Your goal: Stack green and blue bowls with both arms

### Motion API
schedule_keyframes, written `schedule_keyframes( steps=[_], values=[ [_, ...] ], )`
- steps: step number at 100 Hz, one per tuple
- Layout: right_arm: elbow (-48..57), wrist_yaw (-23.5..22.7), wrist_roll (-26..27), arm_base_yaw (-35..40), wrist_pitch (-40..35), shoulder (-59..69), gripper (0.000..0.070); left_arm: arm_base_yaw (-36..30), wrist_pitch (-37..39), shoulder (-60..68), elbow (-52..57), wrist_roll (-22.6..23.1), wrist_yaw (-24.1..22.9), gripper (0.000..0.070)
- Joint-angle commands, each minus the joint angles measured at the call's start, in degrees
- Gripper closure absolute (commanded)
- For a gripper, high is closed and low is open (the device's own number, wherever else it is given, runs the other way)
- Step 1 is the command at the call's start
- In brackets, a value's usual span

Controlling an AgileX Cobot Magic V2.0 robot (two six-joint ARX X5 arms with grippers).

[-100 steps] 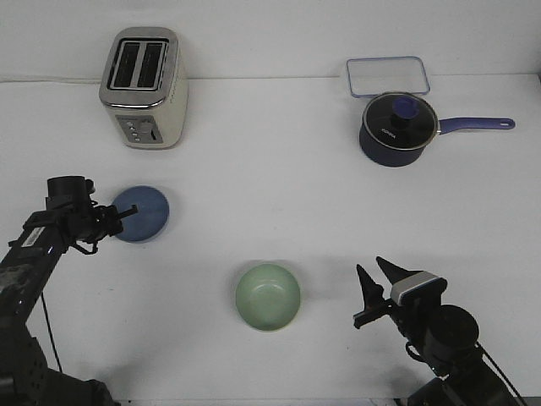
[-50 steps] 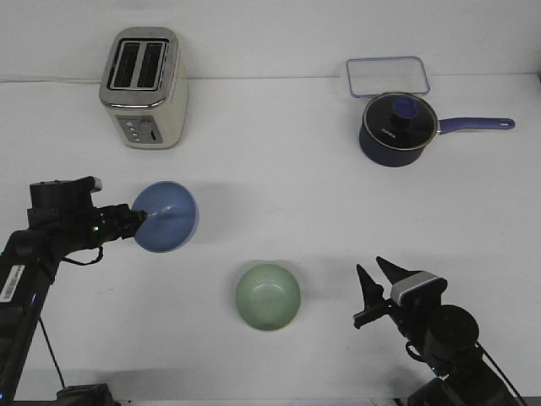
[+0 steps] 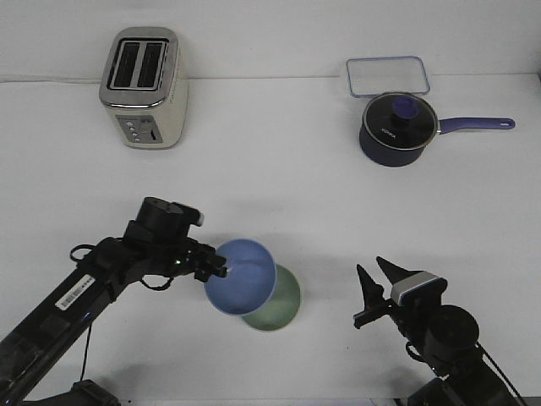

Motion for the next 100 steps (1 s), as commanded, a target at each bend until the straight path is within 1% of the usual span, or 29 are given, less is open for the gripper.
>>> schedule_keyframes(
  steps=[1,5,16,47,50,52,55,61,63,66,69,85,89,100],
  values=[
    [0.0,-0.1,-0.5,0.3,0.4,0.1,0.0405,-2.3,1.1,2.1,1.2,0.2,-0.5,0.0688],
    [0.0,-0.1,-0.5,0.3,0.4,0.1,0.0405,-3.5,1.8,2.9,1.2,0.3,-1.0,0.0688],
    [0.0,-0.1,-0.5,0.3,0.4,0.1,0.0405,-6.7,4.0,5.5,1.2,0.3,-4.5,0.0688],
    [0.0,-0.1,-0.5,0.3,0.3,0.1,0.0405,-10.0,6.0,10.0,1.2,0.8,-4.7,0.0681],
    [0.0,-0.1,-0.5,0.3,0.3,0.1,0.0405,-10.0,6.2,10.0,1.2,0.8,-4.6,0.0656],
    [0.0,-0.1,-0.5,0.3,0.3,0.1,0.0405,-10.0,6.4,10.0,1.2,0.8,-4.6,0.0616],
    [0.0,-0.1,-0.5,0.3,0.3,0.1,0.0405,-10.0,6.6,10.0,1.2,0.8,-4.6,0.0526],
    [0.0,-0.1,-0.5,0.3,0.3,0.1,0.0405,-10.0,7.3,9.9,1.2,0.8,-4.4,0.0321],
    [0.0,-0.1,-0.5,0.3,0.3,0.1,0.0405,-10.0,7.4,9.7,1.2,0.8,-4.4,0.0272],
    [0.0,-0.1,-0.5,0.3,0.3,0.1,0.0405,-10.0,7.7,9.7,1.2,0.9,-4.4,0.0226],
    [0.0,-0.1,-0.5,0.3,0.3,0.1,0.0405,-10.0,7.9,9.4,1.2,1.0,-4.4,0.0216],
    [0.0,0.0,-0.5,0.3,0.3,0.1,0.0405,-7.9,9.1,6.1,1.2,1.0,-5.1,0.0217],
    [0.0,0.1,-0.5,0.3,0.3,0.1,0.0405,-7.1,9.2,4.7,1.2,1.0,-6.3,0.0217],
    [0.0,0.3,-0.5,0.3,0.2,0.1,0.0405,-3.6,8.8,-1.0,1.2,2.6,-12.7,0.0216]
  ],
)
